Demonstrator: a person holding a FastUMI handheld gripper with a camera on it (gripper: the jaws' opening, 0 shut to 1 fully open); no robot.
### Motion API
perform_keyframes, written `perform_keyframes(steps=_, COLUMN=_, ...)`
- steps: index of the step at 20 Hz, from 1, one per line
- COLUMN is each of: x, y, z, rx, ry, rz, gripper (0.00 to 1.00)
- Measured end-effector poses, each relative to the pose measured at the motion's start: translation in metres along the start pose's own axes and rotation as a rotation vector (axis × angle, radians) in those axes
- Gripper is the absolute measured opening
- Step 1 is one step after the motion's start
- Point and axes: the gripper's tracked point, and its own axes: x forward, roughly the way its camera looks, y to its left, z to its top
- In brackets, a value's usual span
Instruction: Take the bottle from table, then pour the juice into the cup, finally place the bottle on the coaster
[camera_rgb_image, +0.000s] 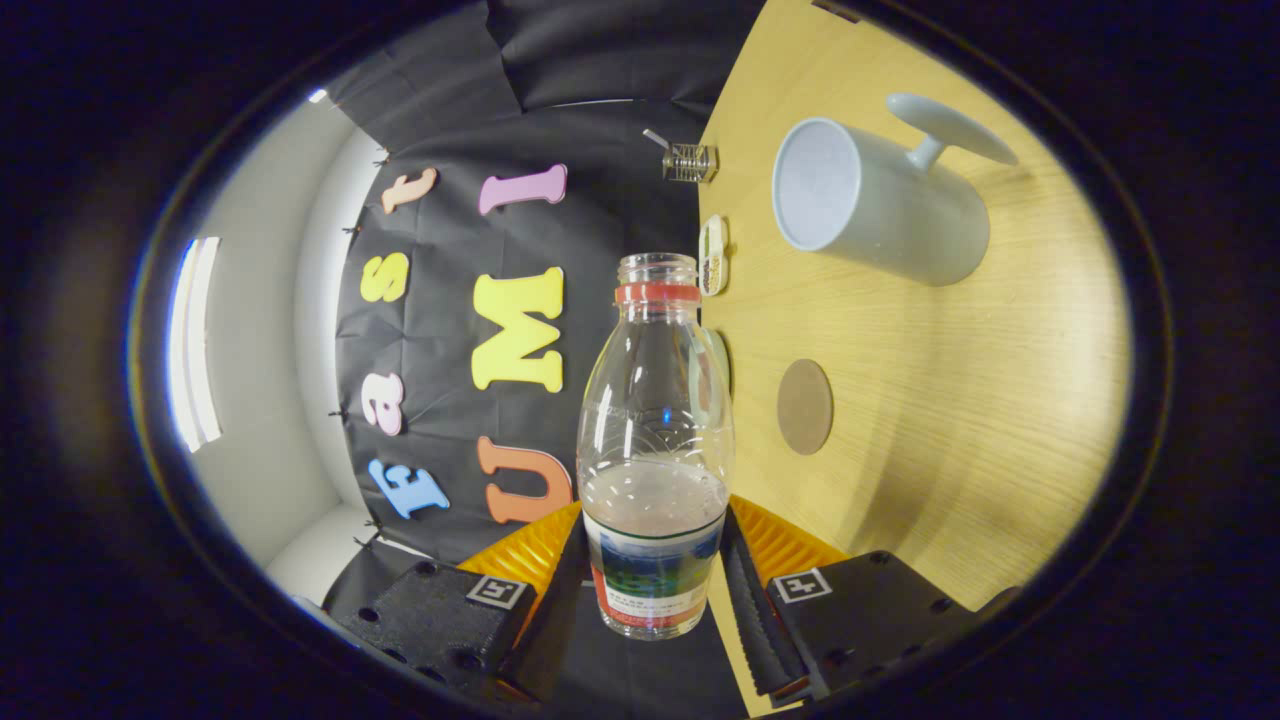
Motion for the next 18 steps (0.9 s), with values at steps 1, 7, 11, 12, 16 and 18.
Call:
perform_keyframes(steps=1, x=0.000, y=0.000, z=0.000, rx=0.017, ry=-0.001, rz=0.006, gripper=0.74)
perform_keyframes(steps=7, x=-0.001, y=0.002, z=0.007, rx=0.064, ry=-0.026, rz=0.007, gripper=0.74)
perform_keyframes(steps=11, x=-0.002, y=0.004, z=0.013, rx=0.123, ry=-0.046, rz=0.015, gripper=0.75)
perform_keyframes(steps=12, x=-0.003, y=0.005, z=0.015, rx=0.133, ry=-0.049, rz=0.019, gripper=0.74)
perform_keyframes(steps=16, x=-0.001, y=0.006, z=0.020, rx=0.156, ry=-0.056, rz=0.012, gripper=0.74)
perform_keyframes(steps=18, x=0.006, y=0.012, z=0.022, rx=0.169, ry=-0.054, rz=0.013, gripper=0.74)
